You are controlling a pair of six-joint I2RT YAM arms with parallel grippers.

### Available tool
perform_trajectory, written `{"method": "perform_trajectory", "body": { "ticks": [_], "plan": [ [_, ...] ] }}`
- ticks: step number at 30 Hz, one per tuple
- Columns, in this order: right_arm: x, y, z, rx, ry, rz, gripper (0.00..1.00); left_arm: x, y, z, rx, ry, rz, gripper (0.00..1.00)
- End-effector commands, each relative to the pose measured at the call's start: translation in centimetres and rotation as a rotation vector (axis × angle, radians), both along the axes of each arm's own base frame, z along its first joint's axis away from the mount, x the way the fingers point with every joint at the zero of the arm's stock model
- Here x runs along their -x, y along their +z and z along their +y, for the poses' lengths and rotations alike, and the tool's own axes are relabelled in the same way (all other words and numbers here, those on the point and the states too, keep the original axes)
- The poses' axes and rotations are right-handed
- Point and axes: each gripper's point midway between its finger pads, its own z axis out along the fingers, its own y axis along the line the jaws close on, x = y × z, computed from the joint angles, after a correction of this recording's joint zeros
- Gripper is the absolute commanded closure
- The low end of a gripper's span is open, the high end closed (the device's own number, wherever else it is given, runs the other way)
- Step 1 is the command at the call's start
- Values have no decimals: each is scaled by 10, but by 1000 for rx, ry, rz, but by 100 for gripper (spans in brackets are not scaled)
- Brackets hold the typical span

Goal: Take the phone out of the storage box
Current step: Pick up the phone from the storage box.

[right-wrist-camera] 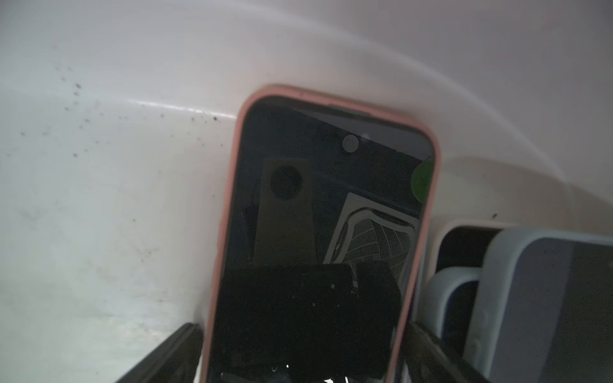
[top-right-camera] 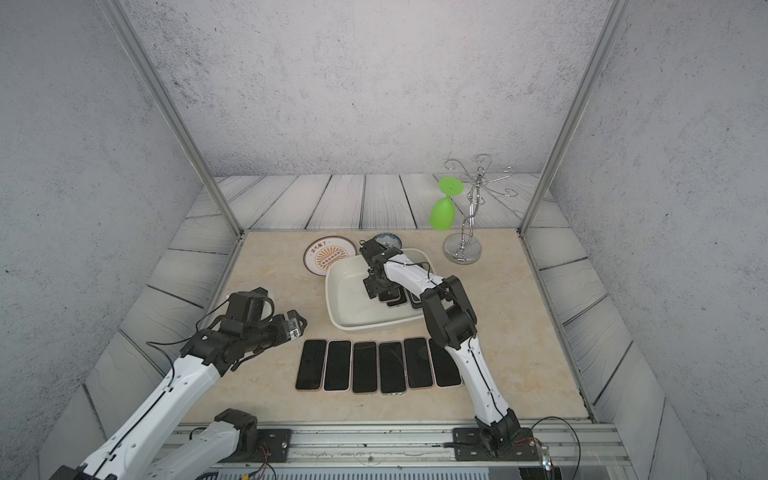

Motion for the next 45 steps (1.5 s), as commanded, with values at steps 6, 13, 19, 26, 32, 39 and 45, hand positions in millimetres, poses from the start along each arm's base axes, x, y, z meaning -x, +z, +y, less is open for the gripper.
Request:
{"method": "perform_trajectory", "body": {
  "ticks": [6, 13, 19, 26, 32, 39, 45],
  "plan": [
    [16, -39, -8, 39, -30, 107, 7, 2, -4, -3, 2, -20, -1, 2],
    [15, -40, -10, 45, -38, 108, 41, -4, 3, -3, 9, -17, -45, 1],
    [17, 0, 0, -55, -1, 47, 85, -15, 17, -6, 18, -18, -97, 2],
    [34, 90, 11, -235, 91, -55, 92, -53, 59, -33, 203, -24, -278, 2],
    [57, 126, 11, -312, 142, -50, 94, -108, 100, -68, 469, -9, -414, 2],
    [80, 146, 21, -430, 185, -11, 94, -153, 109, -125, 624, -56, -360, 1],
    [91, 153, 23, -484, 192, 10, 94, -166, 77, -154, 634, -66, -288, 8]
  ]
}}
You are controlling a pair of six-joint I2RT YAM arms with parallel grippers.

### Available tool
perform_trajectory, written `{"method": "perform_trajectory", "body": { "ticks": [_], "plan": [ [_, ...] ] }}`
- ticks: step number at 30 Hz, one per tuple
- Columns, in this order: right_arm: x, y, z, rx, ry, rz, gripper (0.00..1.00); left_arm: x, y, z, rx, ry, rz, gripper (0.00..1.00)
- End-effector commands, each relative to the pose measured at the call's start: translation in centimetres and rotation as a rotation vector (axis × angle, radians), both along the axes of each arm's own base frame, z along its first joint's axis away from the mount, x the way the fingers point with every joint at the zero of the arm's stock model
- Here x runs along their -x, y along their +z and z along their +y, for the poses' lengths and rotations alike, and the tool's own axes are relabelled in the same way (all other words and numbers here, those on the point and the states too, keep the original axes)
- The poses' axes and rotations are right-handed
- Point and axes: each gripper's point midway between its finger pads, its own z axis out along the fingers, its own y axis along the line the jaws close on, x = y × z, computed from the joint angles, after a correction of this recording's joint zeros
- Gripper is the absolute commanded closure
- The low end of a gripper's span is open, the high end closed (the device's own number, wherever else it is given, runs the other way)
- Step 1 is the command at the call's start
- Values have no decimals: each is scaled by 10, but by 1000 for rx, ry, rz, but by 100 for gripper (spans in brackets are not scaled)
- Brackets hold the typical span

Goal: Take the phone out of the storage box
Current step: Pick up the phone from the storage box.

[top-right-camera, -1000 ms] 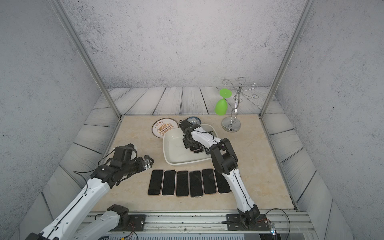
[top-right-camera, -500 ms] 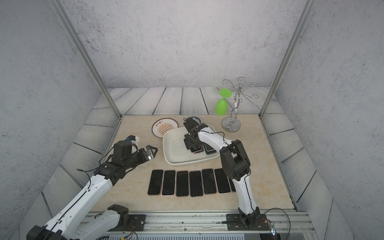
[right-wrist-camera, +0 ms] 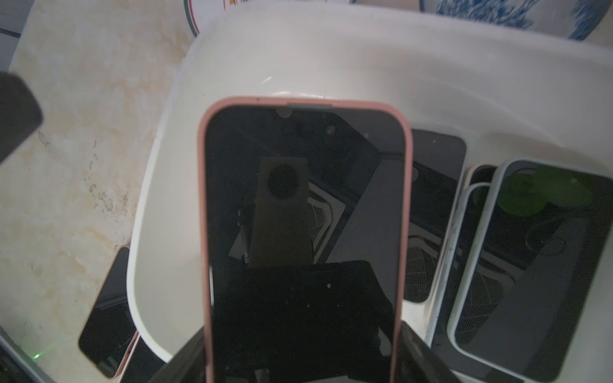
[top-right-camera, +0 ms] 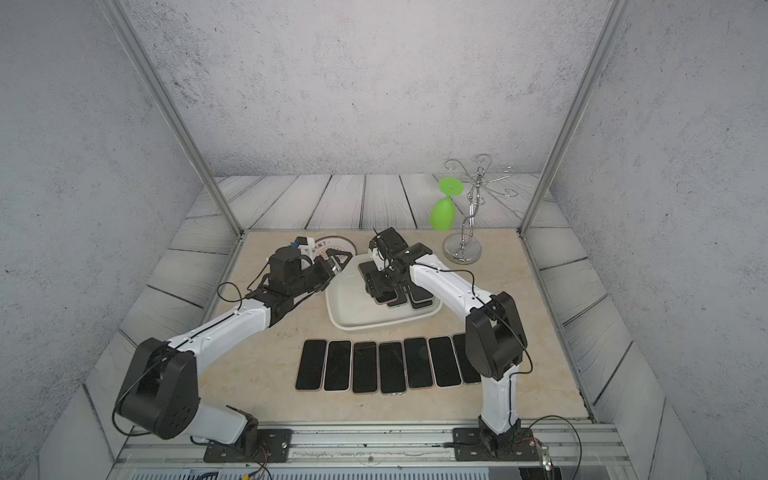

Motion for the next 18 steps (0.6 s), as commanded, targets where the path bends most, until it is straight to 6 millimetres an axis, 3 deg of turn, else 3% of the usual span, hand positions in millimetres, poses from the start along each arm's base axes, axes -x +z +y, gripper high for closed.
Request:
{"method": "perform_trajectory", "body": {
  "ticks": [1, 8, 18],
  "plan": [
    [6, 38, 8, -107, 16, -40, 94, -7, -2, -14, 61, -11, 4, 10],
    [10, 42, 7, -117, 18, -37, 94, -10, -25, -29, 58, -26, 63, 19],
    [15, 40, 12, -147, 34, -9, 95, -6, -28, -50, 79, -66, 82, 31]
  ]
}}
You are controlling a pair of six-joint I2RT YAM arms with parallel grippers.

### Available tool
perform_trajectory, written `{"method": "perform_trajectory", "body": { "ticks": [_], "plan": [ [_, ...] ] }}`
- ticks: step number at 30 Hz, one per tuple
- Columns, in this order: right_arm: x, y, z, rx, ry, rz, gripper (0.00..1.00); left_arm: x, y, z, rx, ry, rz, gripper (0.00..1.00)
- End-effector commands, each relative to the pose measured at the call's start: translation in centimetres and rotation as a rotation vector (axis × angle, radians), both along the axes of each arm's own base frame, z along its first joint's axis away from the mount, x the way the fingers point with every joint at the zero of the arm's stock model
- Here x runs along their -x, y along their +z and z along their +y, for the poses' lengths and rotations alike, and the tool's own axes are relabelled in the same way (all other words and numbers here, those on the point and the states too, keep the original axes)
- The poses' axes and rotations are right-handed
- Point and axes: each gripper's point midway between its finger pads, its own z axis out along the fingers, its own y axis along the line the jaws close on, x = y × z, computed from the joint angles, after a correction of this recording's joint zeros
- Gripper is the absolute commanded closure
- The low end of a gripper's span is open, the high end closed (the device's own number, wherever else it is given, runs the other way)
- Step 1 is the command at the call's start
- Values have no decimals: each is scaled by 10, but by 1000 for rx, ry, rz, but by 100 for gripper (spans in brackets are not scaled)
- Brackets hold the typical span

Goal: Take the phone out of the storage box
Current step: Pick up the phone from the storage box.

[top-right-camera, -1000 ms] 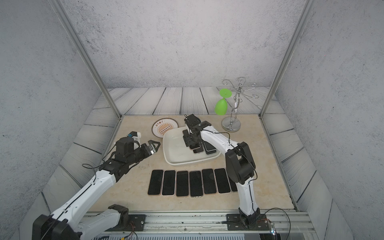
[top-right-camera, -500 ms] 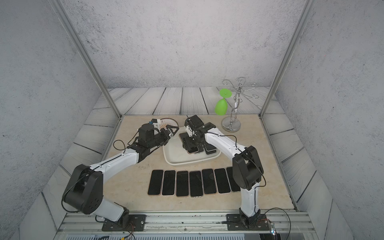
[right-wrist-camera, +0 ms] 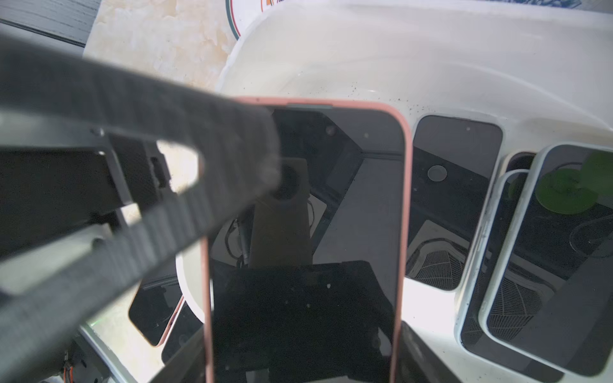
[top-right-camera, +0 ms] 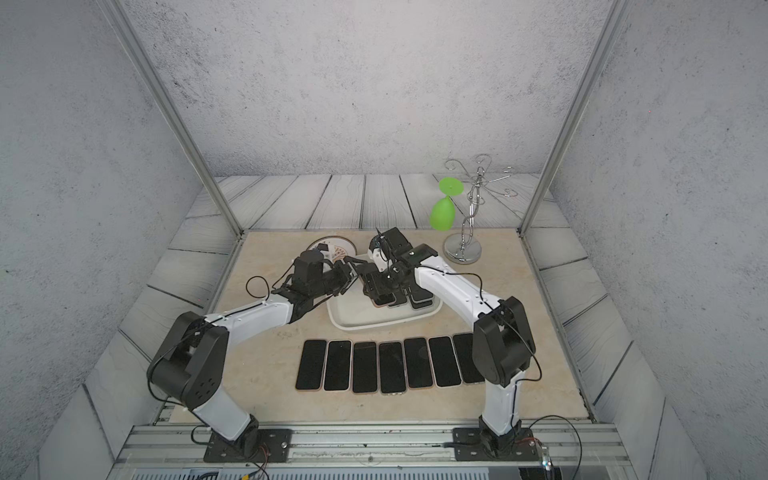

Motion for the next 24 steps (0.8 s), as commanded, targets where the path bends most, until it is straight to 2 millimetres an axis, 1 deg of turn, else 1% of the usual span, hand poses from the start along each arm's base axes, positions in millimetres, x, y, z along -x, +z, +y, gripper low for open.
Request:
{"method": "perform_trajectory", "body": {
  "ticks": [1, 3, 5, 8, 9, 10, 11, 13, 14, 15, 16, 17, 18, 20, 22, 23, 24],
  "plan": [
    [0, 21, 7, -69, 8, -29, 95, -1, 9, -8, 36, -18, -8, 35],
    [0, 23, 8, -79, 9, -31, 95, 2, 8, -11, 42, -26, -2, 49],
    [0, 23, 9, -78, 8, -29, 95, 4, 8, -14, 59, -38, -2, 65],
    [2, 24, 11, -91, 19, -16, 94, 10, 5, -14, 68, -50, 3, 84],
    [3, 24, 12, -93, 24, -14, 92, 12, 5, -13, 69, -53, 3, 91],
    [4, 25, 11, -94, 26, -17, 88, 14, 5, -11, 72, -56, 3, 96],
    [4, 25, 10, -94, 27, -17, 77, 18, 8, -8, 73, -67, -4, 100],
    [7, 28, 9, -91, 37, -20, 44, 23, 14, 1, 73, -89, -15, 100],
    [9, 30, 8, -90, 41, -21, 30, 26, 15, 7, 71, -98, -16, 100],
    [11, 32, 6, -90, 44, -25, 7, 29, 20, 18, 70, -103, -22, 100],
    [14, 35, 4, -89, 49, -29, 1, 34, 26, 27, 66, -123, -36, 100],
    [16, 38, 2, -89, 51, -33, 1, 40, 30, 38, 57, -138, -40, 100],
    [19, 42, 0, -88, 56, -41, 1, 46, 38, 53, 36, -150, -60, 100],
    [27, 50, -4, -91, 73, -53, 1, 65, 52, 78, -26, -196, -98, 100],
    [34, 57, -9, -93, 91, -58, 1, 87, 66, 111, -137, -219, -122, 100],
    [37, 59, -11, -91, 92, -60, 1, 98, 72, 122, -184, -237, -127, 100],
    [39, 60, -13, -88, 91, -62, 1, 107, 75, 138, -242, -232, -109, 100]
  ]
}}
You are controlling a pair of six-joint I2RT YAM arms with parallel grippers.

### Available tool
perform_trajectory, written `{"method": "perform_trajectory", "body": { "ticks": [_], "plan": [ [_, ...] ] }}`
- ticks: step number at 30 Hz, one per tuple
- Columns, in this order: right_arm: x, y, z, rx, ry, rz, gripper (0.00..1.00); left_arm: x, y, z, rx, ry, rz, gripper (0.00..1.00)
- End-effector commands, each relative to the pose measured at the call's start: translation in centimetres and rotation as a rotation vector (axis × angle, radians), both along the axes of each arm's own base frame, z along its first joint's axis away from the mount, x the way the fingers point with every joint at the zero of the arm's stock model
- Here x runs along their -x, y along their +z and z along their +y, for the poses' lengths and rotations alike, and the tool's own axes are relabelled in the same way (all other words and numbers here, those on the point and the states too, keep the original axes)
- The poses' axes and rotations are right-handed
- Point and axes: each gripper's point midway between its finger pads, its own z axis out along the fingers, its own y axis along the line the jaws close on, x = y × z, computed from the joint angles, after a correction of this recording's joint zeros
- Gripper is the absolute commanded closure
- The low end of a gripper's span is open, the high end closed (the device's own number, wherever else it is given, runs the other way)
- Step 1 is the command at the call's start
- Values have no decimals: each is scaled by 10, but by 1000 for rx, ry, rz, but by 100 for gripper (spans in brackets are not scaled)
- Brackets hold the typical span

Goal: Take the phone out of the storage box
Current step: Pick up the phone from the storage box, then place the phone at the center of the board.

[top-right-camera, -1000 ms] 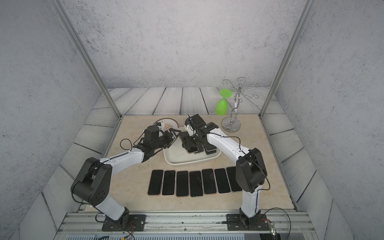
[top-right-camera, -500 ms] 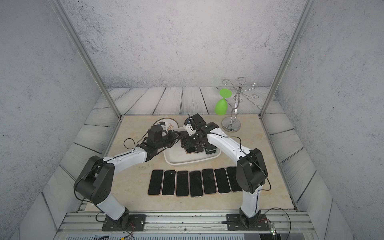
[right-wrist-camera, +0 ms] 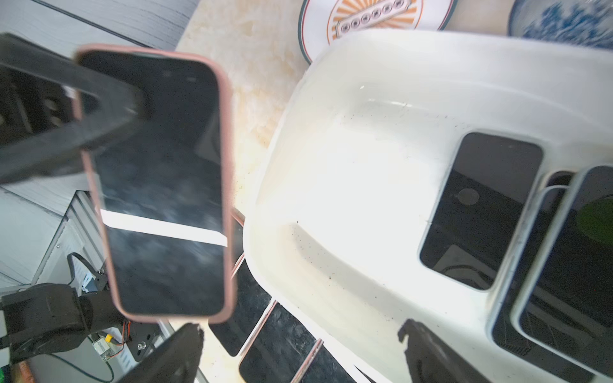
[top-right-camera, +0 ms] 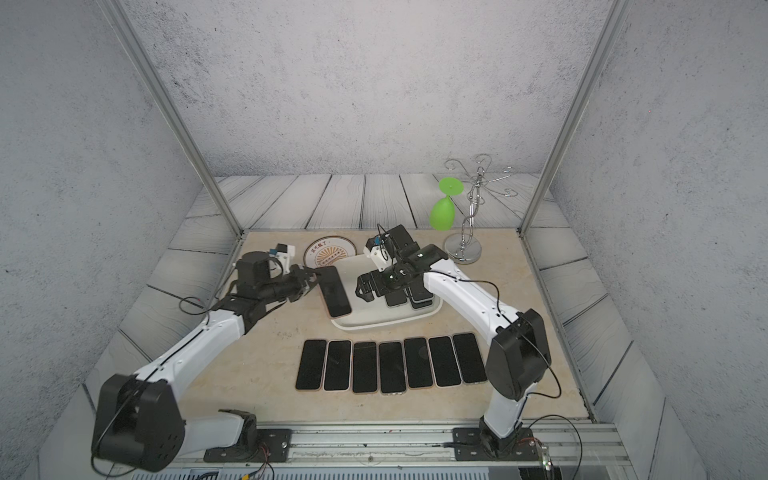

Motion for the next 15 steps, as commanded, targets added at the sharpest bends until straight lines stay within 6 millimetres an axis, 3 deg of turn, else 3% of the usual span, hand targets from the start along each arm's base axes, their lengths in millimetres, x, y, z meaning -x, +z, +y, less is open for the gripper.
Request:
{"method": "perform_trajectory", "body": {
  "ticks": [1, 4, 6, 11, 15],
  "plan": [
    [10, 7, -15, 24, 5, -16, 1, 56, 18, 27, -185, -152, -6, 100],
    [18, 8, -15, 5, 21, -8, 1, 69, 19, 59, -282, -120, 22, 100],
    [21, 5, -13, -10, 32, 7, 1, 71, 8, 73, -341, -113, 78, 100],
    [29, -7, -8, -24, 68, 58, 1, 65, -44, 85, -422, -167, 238, 100],
    [32, -9, -5, -40, 85, 74, 1, 61, -72, 92, -468, -193, 333, 100]
  ]
}}
